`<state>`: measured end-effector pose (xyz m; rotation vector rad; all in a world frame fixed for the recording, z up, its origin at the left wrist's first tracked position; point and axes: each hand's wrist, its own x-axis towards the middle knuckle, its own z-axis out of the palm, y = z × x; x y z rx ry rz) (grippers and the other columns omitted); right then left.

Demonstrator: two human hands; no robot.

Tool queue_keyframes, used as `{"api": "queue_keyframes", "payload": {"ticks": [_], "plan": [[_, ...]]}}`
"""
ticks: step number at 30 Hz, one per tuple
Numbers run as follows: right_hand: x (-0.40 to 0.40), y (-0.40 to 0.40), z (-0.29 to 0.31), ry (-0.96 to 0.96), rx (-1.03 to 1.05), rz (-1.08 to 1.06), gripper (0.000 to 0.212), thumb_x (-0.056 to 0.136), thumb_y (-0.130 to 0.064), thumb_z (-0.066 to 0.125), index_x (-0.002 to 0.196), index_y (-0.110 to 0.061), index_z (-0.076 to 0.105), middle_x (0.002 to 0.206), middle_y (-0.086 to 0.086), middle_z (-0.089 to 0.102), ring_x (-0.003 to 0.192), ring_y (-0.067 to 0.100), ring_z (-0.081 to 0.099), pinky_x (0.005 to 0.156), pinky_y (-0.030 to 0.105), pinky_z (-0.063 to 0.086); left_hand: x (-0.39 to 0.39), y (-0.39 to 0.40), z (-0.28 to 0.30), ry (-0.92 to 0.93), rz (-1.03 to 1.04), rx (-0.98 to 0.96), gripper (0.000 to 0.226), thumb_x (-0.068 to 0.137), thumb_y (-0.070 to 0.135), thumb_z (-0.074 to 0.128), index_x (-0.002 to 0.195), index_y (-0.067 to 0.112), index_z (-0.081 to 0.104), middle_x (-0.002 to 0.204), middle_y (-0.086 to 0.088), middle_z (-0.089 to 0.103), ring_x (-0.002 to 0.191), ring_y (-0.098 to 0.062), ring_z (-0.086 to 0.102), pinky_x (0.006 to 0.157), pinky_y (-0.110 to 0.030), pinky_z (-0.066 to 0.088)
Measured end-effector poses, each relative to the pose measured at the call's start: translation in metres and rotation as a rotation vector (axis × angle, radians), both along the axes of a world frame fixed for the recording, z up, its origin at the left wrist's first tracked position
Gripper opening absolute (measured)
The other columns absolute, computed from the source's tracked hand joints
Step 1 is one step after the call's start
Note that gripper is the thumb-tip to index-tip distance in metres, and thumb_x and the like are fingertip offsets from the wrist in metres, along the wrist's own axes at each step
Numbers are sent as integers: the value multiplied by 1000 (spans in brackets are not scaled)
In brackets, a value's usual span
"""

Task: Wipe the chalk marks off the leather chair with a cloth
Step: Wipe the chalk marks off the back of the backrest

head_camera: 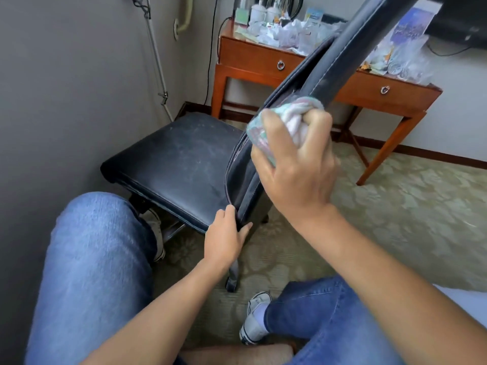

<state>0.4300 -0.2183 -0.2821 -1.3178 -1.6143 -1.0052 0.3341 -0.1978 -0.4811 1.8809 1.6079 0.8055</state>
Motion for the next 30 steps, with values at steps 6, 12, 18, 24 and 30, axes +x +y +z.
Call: {"api": "queue_keyframes", "payload": {"ticks": [6,12,18,24,30], "plan": [[1,-1,-151,-282,-216,-104,31,91,-10,52,115,-20,68,100,14,42,70,28,59,36,30,43,-6,2,-10,-147,-74,95,14,96,21,63,110,21,64,103,8,64,91,-18,63,77,-35,50],[11,-7,-149,-381,-415,-102,8,87,-27,67,94,-25,71,83,8,56,57,21,55,36,27,33,-10,4,-14,-282,-59,77,11,89,18,68,87,28,65,85,14,67,79,-7,60,68,-25,41],[26,-14,-1,-315,-88,-115,15,93,-35,65,93,-22,73,82,8,60,54,21,56,38,24,31,-8,7,-17,-261,-43,60,39,87,30,82,77,18,47,73,6,57,70,-15,52,59,-27,37],[26,-13,133,-186,189,-179,23,92,-40,64,89,-18,71,89,13,62,57,21,47,50,24,25,-15,5,-5,-195,-30,55,24,89,31,80,91,21,59,85,7,65,79,-15,60,73,-40,53],[60,-13,230,267,-9,-171,39,89,-53,55,112,-24,69,129,9,52,101,25,56,84,35,45,-31,-10,22,35,20,-49,26,95,35,71,98,27,47,104,7,62,89,-15,61,80,-36,56]]}}
